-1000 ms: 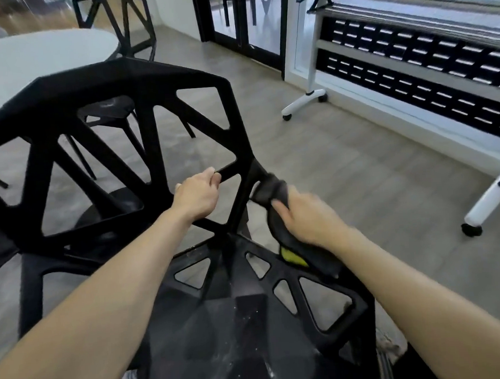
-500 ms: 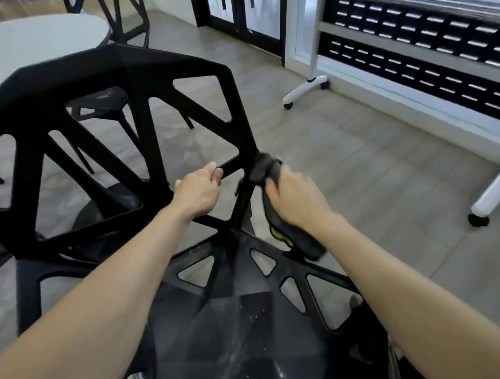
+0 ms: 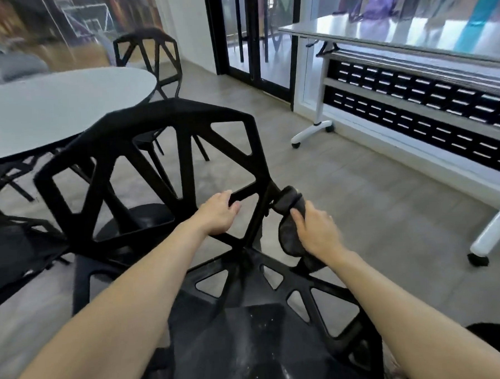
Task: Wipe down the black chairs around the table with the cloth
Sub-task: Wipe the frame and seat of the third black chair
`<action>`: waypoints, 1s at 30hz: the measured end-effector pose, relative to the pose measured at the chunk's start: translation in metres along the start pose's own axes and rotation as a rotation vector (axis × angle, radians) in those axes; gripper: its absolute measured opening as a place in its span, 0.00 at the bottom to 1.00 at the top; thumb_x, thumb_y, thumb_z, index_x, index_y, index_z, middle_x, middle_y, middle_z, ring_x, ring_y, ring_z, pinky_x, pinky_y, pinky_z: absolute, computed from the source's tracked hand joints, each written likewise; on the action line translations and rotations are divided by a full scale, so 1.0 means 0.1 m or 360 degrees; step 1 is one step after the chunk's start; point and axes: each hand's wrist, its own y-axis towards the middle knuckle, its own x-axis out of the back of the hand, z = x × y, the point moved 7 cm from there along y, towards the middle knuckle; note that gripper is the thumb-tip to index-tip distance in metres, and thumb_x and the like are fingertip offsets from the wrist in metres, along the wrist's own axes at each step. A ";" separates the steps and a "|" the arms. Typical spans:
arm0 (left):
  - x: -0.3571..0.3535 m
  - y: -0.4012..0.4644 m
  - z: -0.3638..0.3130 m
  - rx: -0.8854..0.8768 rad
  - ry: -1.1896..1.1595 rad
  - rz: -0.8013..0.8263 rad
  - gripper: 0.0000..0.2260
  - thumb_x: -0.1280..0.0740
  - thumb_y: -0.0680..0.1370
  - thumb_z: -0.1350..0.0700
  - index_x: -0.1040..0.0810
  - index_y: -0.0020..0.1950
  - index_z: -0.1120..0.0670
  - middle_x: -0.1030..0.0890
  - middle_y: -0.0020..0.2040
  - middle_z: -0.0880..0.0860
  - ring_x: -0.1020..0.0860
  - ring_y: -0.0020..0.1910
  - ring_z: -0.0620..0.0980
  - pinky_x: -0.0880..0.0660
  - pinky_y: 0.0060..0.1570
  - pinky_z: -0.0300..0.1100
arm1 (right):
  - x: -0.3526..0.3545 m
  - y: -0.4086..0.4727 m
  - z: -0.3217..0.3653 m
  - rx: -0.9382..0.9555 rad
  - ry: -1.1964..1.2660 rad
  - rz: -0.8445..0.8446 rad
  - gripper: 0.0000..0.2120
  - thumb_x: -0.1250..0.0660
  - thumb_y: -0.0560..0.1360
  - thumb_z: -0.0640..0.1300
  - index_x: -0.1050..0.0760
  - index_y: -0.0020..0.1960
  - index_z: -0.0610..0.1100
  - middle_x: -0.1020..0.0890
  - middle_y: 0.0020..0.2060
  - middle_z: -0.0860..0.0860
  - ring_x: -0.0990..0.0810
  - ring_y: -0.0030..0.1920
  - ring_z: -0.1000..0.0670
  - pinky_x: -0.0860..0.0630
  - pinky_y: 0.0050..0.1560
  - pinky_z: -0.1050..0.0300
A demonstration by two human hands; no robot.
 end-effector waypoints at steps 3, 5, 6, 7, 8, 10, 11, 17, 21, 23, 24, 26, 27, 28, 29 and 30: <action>0.56 -0.52 0.09 -0.0277 0.0032 -0.0263 0.17 0.35 0.86 0.46 0.21 0.73 0.49 0.18 0.67 0.49 0.21 0.68 0.52 0.24 0.68 0.52 | 0.34 0.22 0.40 0.0123 0.0252 -0.0367 0.16 0.41 0.88 0.52 0.28 0.59 0.38 0.18 0.44 0.40 0.18 0.47 0.32 0.33 0.40 0.48; 1.15 -0.97 0.26 -0.0401 0.0172 -0.0877 0.10 0.33 0.84 0.50 0.17 0.63 0.49 0.17 0.56 0.47 0.20 0.58 0.52 0.21 0.59 0.53 | 0.56 0.42 0.87 0.0305 0.0432 -0.0588 0.15 0.40 0.88 0.52 0.27 0.62 0.40 0.17 0.48 0.43 0.17 0.49 0.36 0.27 0.43 0.47; 1.45 -1.16 0.40 -0.0384 0.0264 -0.1192 0.09 0.34 0.84 0.51 0.17 0.61 0.50 0.19 0.54 0.49 0.21 0.56 0.54 0.22 0.57 0.54 | 0.67 0.53 1.15 0.0406 0.0505 -0.0685 0.16 0.40 0.88 0.52 0.27 0.67 0.42 0.17 0.53 0.45 0.17 0.53 0.40 0.23 0.49 0.46; 1.75 -1.32 0.56 -0.0320 0.0342 -0.1453 0.10 0.34 0.84 0.51 0.17 0.61 0.52 0.20 0.54 0.52 0.22 0.56 0.57 0.24 0.58 0.56 | 0.77 0.65 1.43 0.0506 0.0550 -0.0774 0.17 0.40 0.88 0.53 0.27 0.71 0.45 0.17 0.58 0.46 0.18 0.58 0.43 0.21 0.56 0.46; 2.00 -1.42 0.74 -0.0195 0.0410 -0.1624 0.12 0.35 0.84 0.50 0.18 0.63 0.53 0.21 0.56 0.55 0.23 0.57 0.60 0.25 0.59 0.59 | 0.83 0.77 1.71 0.0592 0.0550 -0.0844 0.18 0.40 0.88 0.53 0.29 0.74 0.47 0.18 0.63 0.48 0.20 0.63 0.45 0.22 0.63 0.47; 2.34 -1.43 1.19 0.0173 0.0316 -0.1618 0.17 0.40 0.85 0.47 0.21 0.67 0.55 0.22 0.61 0.59 0.24 0.61 0.65 0.25 0.61 0.62 | 0.75 1.00 2.27 0.0722 0.0449 -0.0884 0.21 0.40 0.88 0.54 0.30 0.78 0.48 0.22 0.72 0.48 0.26 0.74 0.46 0.30 0.76 0.44; 2.38 -1.36 1.37 0.0341 0.0254 -0.1453 0.18 0.42 0.86 0.46 0.22 0.68 0.55 0.21 0.62 0.60 0.23 0.61 0.65 0.24 0.61 0.63 | 0.59 1.08 2.55 0.0772 0.0368 -0.0828 0.23 0.40 0.87 0.55 0.30 0.79 0.47 0.25 0.76 0.47 0.30 0.78 0.45 0.36 0.80 0.41; 2.21 -1.23 1.67 0.0366 0.0034 -0.1497 0.14 0.45 0.89 0.48 0.30 0.44 0.48 0.19 0.41 0.60 0.22 0.44 0.65 0.28 0.41 0.56 | -0.60 0.82 3.80 0.1459 0.0063 -0.0528 0.28 0.35 0.84 0.52 0.34 0.83 0.47 0.39 0.84 0.45 0.47 0.86 0.44 0.52 0.84 0.35; 2.19 -1.24 1.68 0.0341 -0.0006 -0.1621 0.19 0.43 0.89 0.47 0.33 0.37 0.48 0.25 0.31 0.52 0.23 0.37 0.63 0.34 0.39 0.53 | -0.27 1.06 3.42 0.1746 -0.0284 -0.0517 0.30 0.36 0.84 0.53 0.38 0.85 0.52 0.40 0.85 0.47 0.45 0.85 0.45 0.49 0.84 0.38; 2.17 -1.23 1.69 0.0337 -0.0028 -0.1647 0.18 0.42 0.89 0.47 0.34 0.39 0.45 0.27 0.30 0.49 0.23 0.36 0.61 0.32 0.40 0.52 | 0.05 1.32 2.88 0.1518 -0.0308 -0.0611 0.29 0.36 0.85 0.52 0.38 0.84 0.53 0.37 0.84 0.46 0.43 0.85 0.45 0.49 0.84 0.40; 2.16 -1.23 1.67 0.0330 -0.0014 -0.1672 0.16 0.42 0.89 0.47 0.33 0.40 0.44 0.28 0.30 0.49 0.23 0.36 0.61 0.31 0.40 0.52 | 0.22 1.41 2.61 0.1338 -0.0263 -0.0632 0.28 0.37 0.86 0.53 0.37 0.84 0.53 0.35 0.83 0.46 0.43 0.85 0.46 0.50 0.85 0.40; 2.15 -1.23 1.63 0.0312 -0.0016 -0.1711 0.15 0.42 0.88 0.48 0.33 0.41 0.43 0.29 0.30 0.48 0.24 0.36 0.61 0.31 0.40 0.51 | 0.40 1.48 2.32 0.1033 -0.0148 -0.0690 0.25 0.40 0.87 0.56 0.34 0.82 0.51 0.30 0.80 0.47 0.41 0.84 0.46 0.51 0.85 0.40; 2.16 -1.23 1.62 0.0313 -0.0012 -0.1709 0.15 0.42 0.88 0.48 0.32 0.41 0.43 0.29 0.30 0.47 0.24 0.36 0.60 0.31 0.40 0.51 | 0.39 1.46 2.35 0.0945 -0.0122 -0.0737 0.25 0.41 0.87 0.56 0.33 0.81 0.48 0.28 0.78 0.47 0.39 0.83 0.45 0.53 0.85 0.39; 2.16 -1.22 1.63 0.0316 -0.0002 -0.1700 0.15 0.42 0.89 0.48 0.32 0.42 0.43 0.29 0.30 0.47 0.23 0.36 0.61 0.30 0.41 0.51 | 0.30 1.41 2.50 0.0941 -0.0124 -0.0771 0.25 0.41 0.87 0.56 0.31 0.80 0.46 0.28 0.78 0.46 0.38 0.83 0.43 0.55 0.85 0.38; 2.16 -1.22 1.64 0.0322 -0.0004 -0.1679 0.15 0.43 0.89 0.48 0.30 0.42 0.45 0.27 0.31 0.48 0.23 0.37 0.61 0.30 0.42 0.52 | 0.15 1.32 2.75 0.1038 -0.0124 -0.0766 0.26 0.40 0.86 0.55 0.31 0.81 0.45 0.29 0.79 0.45 0.38 0.83 0.43 0.56 0.85 0.37; 2.15 -1.22 1.67 0.0334 -0.0012 -0.1655 0.16 0.44 0.89 0.49 0.27 0.42 0.48 0.25 0.32 0.50 0.22 0.38 0.62 0.31 0.43 0.52 | -0.06 1.19 3.07 0.1206 -0.0096 -0.0714 0.28 0.37 0.84 0.53 0.32 0.81 0.45 0.32 0.81 0.45 0.40 0.84 0.43 0.57 0.84 0.37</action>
